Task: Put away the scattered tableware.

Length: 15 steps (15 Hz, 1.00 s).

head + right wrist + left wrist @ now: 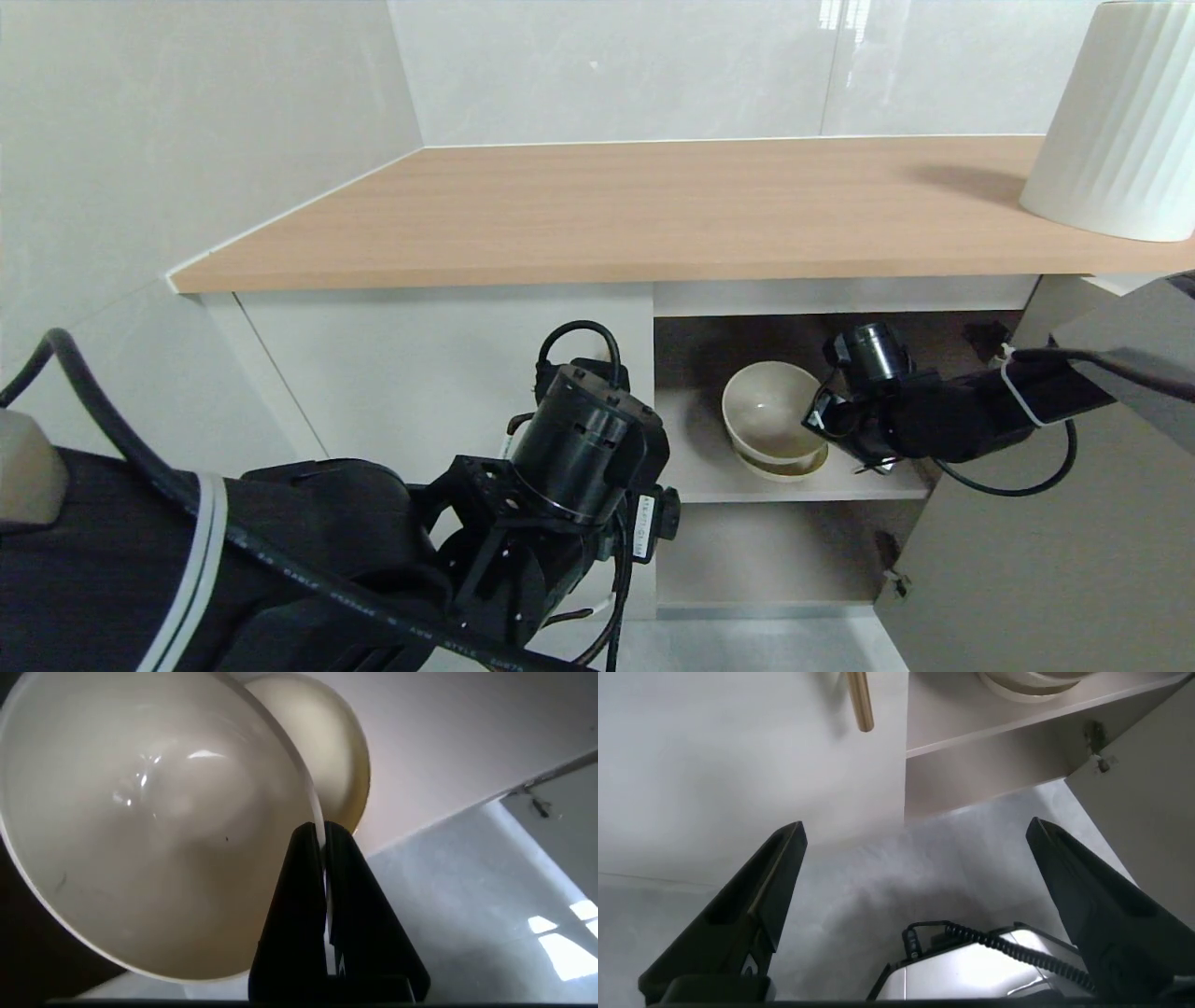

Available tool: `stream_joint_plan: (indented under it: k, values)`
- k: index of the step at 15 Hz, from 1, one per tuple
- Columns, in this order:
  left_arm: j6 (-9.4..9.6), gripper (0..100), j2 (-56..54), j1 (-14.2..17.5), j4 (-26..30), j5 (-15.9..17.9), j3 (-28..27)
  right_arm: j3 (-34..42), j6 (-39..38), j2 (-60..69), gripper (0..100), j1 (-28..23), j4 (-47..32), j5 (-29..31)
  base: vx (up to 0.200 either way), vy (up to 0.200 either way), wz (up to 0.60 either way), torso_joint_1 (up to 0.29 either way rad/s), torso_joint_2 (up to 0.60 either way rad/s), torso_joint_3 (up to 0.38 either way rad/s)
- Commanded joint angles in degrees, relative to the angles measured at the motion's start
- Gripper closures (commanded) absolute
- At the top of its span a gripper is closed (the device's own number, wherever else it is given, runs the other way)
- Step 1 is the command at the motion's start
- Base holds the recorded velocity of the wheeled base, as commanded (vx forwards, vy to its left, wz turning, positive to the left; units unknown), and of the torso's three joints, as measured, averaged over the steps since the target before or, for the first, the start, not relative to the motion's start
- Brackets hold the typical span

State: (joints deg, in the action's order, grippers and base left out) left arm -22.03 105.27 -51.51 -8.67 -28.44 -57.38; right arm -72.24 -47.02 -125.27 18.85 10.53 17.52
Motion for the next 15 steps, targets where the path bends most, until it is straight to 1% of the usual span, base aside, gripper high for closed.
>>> stream_joint_plan:
  k: [1, 4, 15]
  values:
    - [-0.03, 0, 0.12, 0.0, -0.03, -0.04, -0.01, -1.59, -0.09, -2.61, 100, -0.39, 0.01, 0.32, 0.0, 0.0, 0.0, 0.0, 0.0, 0.0]
    - [-0.03, 0, 0.12, 0.0, -0.03, -0.04, -0.01, -3.26, 0.0, -4.46, 100, -1.18, 0.01, 1.55, 0.0, 0.0, 0.0, 0.0, 0.0, 0.0]
    - [-0.03, 0, 0.03, 0.27, -0.03, -0.04, -0.01, -3.96, 0.17, -5.51, 100, -1.53, -0.07, 1.38, 0.0, 0.0, 0.0, 0.0, 0.0, 0.0]
